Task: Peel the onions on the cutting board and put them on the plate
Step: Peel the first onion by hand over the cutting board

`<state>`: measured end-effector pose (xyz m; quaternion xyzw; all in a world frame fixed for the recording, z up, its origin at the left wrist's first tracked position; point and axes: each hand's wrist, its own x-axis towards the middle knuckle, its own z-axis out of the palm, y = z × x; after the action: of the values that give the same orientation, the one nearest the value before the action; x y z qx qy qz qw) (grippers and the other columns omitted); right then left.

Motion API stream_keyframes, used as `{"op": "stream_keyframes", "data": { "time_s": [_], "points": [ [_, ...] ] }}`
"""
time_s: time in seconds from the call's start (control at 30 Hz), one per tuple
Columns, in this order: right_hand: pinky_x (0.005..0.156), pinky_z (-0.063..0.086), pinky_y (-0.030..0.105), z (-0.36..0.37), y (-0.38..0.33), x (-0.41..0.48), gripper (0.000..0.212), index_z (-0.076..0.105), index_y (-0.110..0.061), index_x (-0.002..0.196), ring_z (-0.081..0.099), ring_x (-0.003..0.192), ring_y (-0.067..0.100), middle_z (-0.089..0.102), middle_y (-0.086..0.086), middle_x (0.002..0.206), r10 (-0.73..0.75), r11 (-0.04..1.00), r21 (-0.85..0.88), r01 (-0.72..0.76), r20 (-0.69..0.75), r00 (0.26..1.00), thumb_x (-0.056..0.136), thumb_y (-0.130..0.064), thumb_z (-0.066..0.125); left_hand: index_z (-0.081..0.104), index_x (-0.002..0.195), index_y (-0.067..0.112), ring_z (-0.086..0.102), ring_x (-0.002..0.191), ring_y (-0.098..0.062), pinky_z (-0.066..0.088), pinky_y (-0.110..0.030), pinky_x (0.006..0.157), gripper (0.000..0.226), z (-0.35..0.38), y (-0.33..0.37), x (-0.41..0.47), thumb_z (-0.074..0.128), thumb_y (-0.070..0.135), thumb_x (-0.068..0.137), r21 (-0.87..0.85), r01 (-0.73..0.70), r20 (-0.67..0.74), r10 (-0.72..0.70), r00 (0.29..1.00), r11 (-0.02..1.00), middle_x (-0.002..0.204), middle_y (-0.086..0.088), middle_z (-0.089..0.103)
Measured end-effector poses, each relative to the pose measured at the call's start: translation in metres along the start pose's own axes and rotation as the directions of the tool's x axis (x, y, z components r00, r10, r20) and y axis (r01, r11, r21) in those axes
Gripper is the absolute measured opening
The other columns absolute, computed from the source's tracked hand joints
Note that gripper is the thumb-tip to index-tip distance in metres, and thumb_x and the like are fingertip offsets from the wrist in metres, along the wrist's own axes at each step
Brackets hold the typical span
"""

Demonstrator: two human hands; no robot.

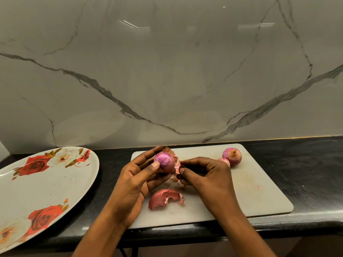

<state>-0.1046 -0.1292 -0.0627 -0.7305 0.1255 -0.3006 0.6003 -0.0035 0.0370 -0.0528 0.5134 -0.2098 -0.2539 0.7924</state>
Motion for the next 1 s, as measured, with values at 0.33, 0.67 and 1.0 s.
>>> {"op": "stream_keyframes", "data": {
  "time_s": [0.33,0.67,1.0],
  "points": [
    [0.080,0.066,0.031,0.000,0.003,0.001,0.021,0.082,-0.026,0.106,0.078,0.090,0.006,0.081,-0.010,0.096,-0.043,0.995,-0.086,0.044,0.014,0.999,0.089,-0.014,0.082,0.069,0.127,0.014,0.074,0.114,-0.036,0.066,-0.037,0.082,0.039,-0.001,-0.003,0.001,0.071,0.015,0.088,0.081,-0.023,-0.043,0.027,0.999,0.996,0.125,-0.010,0.074],
    [0.089,0.064,0.033,0.003,-0.004,0.001,0.037,0.076,-0.027,0.126,0.076,0.103,0.005,0.080,-0.012,0.111,-0.039,0.999,-0.018,0.043,0.195,0.980,0.090,-0.020,0.081,0.072,0.125,0.014,0.074,0.114,-0.029,0.062,-0.046,0.095,0.041,0.001,-0.004,-0.003,0.075,0.016,0.085,0.225,-0.071,-0.024,0.078,0.997,0.972,0.121,-0.009,0.077],
    [0.082,0.063,0.022,0.000,-0.008,-0.001,0.042,0.074,-0.040,0.110,0.078,0.090,0.002,0.080,-0.021,0.095,-0.085,0.995,-0.036,0.090,0.121,0.989,0.091,-0.002,0.071,0.072,0.125,0.011,0.076,0.110,-0.030,0.066,-0.036,0.085,0.041,0.001,-0.003,-0.002,0.072,0.015,0.084,0.163,-0.046,-0.027,0.051,0.998,0.985,0.118,-0.008,0.078]
  ]
}}
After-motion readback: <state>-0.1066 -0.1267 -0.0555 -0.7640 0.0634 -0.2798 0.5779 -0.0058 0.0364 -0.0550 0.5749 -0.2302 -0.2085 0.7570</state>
